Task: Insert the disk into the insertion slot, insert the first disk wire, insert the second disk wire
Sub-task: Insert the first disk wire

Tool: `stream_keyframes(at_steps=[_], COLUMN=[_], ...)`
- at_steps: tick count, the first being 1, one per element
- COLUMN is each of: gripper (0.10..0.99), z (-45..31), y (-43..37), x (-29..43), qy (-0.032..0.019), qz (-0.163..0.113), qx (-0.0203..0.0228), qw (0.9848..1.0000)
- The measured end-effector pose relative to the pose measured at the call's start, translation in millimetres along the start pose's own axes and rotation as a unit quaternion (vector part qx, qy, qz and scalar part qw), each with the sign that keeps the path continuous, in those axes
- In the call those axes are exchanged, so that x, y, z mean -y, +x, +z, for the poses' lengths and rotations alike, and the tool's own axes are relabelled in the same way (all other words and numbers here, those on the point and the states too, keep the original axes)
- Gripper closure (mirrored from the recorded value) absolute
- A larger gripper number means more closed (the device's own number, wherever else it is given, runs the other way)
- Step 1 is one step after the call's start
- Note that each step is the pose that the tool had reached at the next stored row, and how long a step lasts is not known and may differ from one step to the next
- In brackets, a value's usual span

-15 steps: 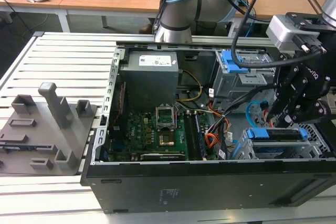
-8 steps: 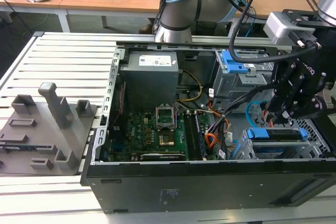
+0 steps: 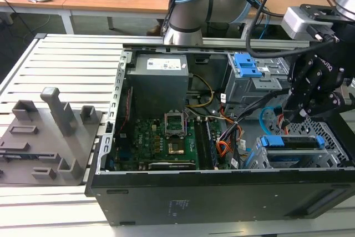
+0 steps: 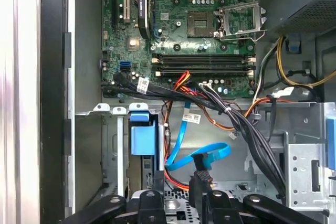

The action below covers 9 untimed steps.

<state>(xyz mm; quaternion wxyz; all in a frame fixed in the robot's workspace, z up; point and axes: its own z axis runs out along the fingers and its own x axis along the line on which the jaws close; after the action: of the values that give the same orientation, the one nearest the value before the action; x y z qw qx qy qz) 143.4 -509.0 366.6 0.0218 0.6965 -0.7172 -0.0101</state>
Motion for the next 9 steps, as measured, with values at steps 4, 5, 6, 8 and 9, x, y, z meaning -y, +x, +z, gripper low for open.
stream_keyframes(at_steps=[4,5,6,8,9], gripper=[0.725,0.725,0.725,0.725,0.725], z=[0.6,2.1,4.9,11.3,12.5], y=[-8.6,-12.3,-13.4,-13.8,-13.8], x=[5.0,6.6,7.1,7.6,7.6], qy=[0.0000,0.0000,0.0000,0.0001,0.0001], qz=[0.000,0.000,0.000,0.000,0.000], qx=[0.0000,-0.0001,-0.0002,-0.0015,-0.0033], qw=[1.0000,1.0000,1.0000,1.0000,1.0000])
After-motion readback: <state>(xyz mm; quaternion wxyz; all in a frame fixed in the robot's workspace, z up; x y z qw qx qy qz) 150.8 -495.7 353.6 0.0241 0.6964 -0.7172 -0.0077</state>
